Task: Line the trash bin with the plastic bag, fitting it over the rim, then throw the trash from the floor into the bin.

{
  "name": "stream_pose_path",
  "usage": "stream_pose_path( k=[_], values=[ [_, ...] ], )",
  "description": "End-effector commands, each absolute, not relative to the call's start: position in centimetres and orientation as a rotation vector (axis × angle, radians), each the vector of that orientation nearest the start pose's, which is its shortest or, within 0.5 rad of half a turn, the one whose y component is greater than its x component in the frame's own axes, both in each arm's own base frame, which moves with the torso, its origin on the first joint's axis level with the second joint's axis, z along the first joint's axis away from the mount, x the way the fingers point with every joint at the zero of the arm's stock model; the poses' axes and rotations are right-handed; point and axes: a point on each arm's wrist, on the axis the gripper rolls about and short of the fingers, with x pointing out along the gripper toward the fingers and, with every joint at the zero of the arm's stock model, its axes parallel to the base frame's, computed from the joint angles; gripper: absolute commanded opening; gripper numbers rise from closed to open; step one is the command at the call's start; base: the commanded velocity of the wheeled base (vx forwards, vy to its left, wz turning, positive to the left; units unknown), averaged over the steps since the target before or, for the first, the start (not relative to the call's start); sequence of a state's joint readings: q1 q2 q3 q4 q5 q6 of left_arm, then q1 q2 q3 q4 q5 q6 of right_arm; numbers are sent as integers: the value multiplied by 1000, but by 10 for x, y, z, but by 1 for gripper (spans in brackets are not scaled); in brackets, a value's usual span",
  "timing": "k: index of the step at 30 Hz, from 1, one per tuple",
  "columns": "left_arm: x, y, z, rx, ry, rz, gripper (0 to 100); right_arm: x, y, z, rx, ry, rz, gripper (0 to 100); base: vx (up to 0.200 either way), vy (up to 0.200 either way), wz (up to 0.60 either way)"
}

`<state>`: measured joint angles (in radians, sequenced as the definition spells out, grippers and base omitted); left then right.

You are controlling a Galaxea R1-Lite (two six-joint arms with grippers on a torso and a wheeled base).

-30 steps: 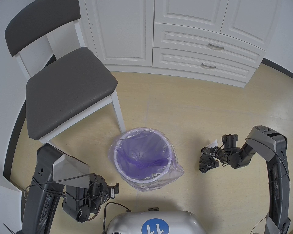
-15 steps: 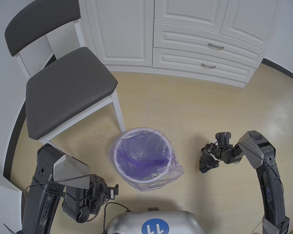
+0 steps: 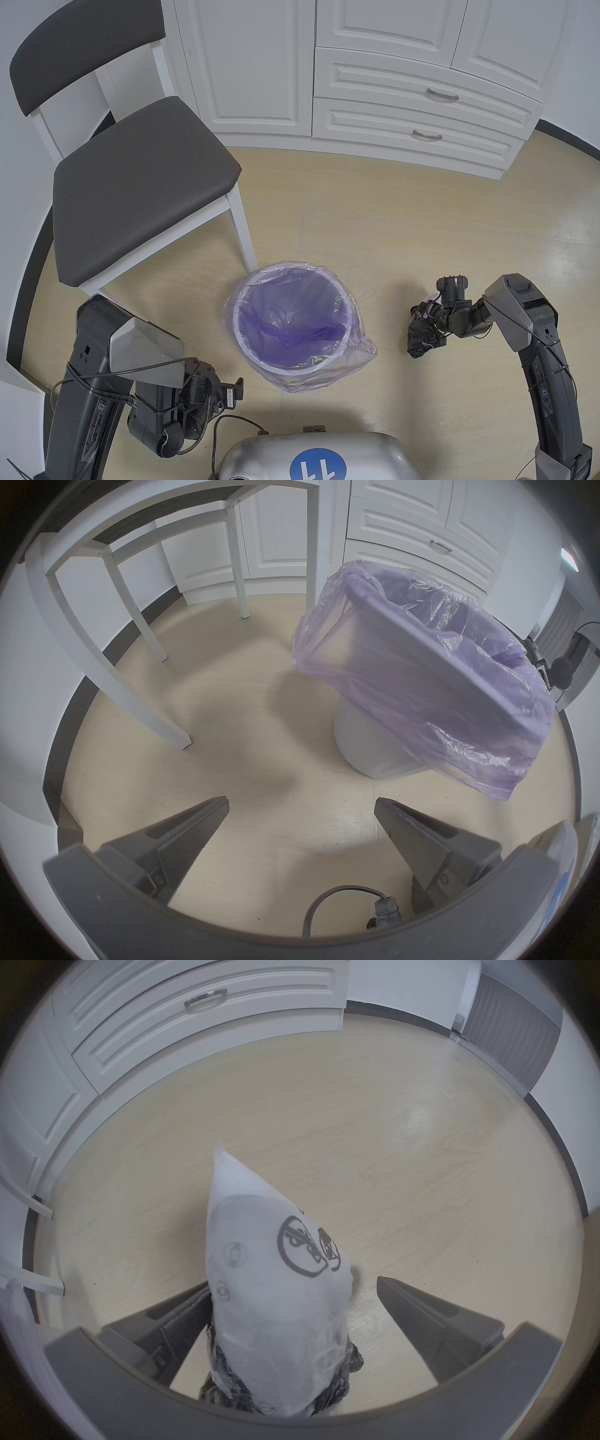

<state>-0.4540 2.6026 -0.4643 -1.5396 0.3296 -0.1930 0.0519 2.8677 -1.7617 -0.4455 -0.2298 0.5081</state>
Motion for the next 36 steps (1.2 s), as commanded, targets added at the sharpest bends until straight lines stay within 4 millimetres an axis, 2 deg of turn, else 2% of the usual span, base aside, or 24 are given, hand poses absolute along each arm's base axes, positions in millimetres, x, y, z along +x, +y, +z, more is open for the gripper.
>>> stream_pose_path(
  k=[1, 20, 24, 27, 28, 29, 32, 36],
  values=[
    [283, -130, -92, 41, 562, -66, 100, 515, 22, -105, 395, 597, -333, 0, 0, 0, 0],
    [282, -129, -91, 14, 567, -60, 100, 513, 22, -104, 391, 563, -399, 0, 0, 0, 0],
    [282, -129, -91, 15, 567, -61, 100, 510, 25, -98, 413, 382, -399, 0, 0, 0, 0],
    [281, -130, -91, 18, 567, -63, 100, 495, 25, -93, 405, 234, -331, 0, 0, 0, 0],
    [281, -130, -91, 18, 567, -63, 100, 495, 25, -93, 405, 234, -331, 0, 0, 0, 0],
    [281, -130, -91, 18, 567, -63, 100, 487, 25, -92, 377, 175, -249, 0, 0, 0, 0],
    [282, -129, -91, 15, 566, -60, 100, 479, 30, -93, 367, 154, -178, 0, 0, 0, 0],
    [282, -129, -91, 12, 568, -57, 100, 477, 33, -92, 368, 159, -170, 0, 0, 0, 0]
  ],
)
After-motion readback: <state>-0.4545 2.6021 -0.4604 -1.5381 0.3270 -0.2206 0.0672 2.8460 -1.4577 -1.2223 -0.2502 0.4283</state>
